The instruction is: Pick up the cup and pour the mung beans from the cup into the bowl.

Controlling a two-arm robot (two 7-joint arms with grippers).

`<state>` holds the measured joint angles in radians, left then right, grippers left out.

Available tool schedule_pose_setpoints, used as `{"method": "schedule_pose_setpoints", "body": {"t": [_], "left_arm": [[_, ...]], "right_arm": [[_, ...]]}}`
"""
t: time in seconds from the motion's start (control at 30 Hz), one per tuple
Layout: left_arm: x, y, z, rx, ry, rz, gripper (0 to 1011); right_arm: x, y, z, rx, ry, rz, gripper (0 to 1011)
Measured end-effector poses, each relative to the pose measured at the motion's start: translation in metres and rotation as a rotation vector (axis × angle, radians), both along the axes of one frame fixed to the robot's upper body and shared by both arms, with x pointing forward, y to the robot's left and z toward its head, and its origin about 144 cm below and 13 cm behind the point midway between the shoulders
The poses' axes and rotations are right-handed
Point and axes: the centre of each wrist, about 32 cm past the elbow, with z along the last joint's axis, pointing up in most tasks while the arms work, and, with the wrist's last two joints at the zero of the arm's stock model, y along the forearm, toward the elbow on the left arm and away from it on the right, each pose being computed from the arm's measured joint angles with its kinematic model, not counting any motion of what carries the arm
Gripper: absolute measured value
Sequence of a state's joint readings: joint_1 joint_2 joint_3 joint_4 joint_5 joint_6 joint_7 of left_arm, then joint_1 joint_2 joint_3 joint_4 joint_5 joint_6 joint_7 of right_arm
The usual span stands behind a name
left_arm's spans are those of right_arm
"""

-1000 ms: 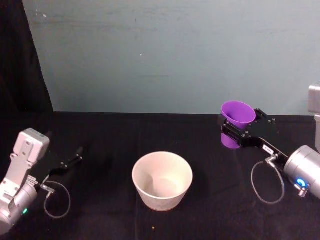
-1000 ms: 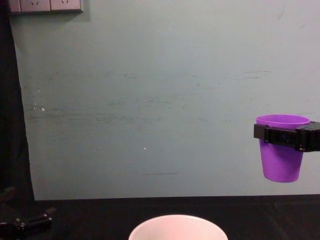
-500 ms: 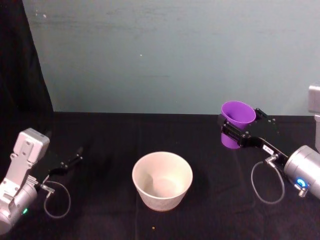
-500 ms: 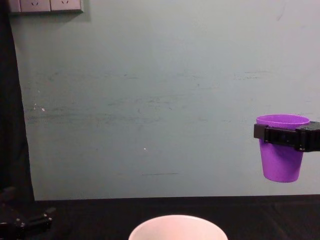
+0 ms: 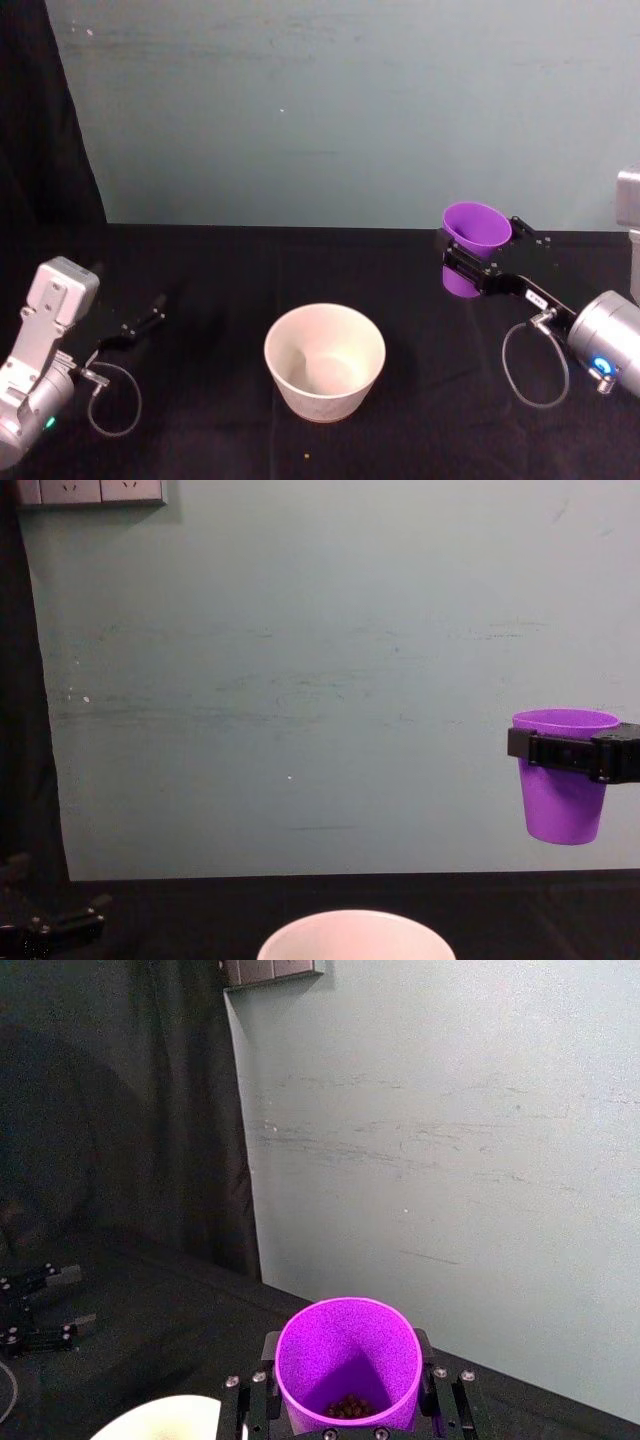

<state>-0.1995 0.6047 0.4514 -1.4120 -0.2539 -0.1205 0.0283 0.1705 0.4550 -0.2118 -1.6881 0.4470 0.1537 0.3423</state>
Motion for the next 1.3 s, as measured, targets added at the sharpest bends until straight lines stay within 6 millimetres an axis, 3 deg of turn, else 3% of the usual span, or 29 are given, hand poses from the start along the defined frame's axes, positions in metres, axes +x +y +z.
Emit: {"method": "schedule_pose_setpoints", "body": {"t": [1.3], "left_arm": [[0.0000,0.0000,0.0000,0.000,0.000,0.000,1003]], "right_arm": [[0.0000,0.0000,0.0000,0.000,0.000,0.000,747]]}}
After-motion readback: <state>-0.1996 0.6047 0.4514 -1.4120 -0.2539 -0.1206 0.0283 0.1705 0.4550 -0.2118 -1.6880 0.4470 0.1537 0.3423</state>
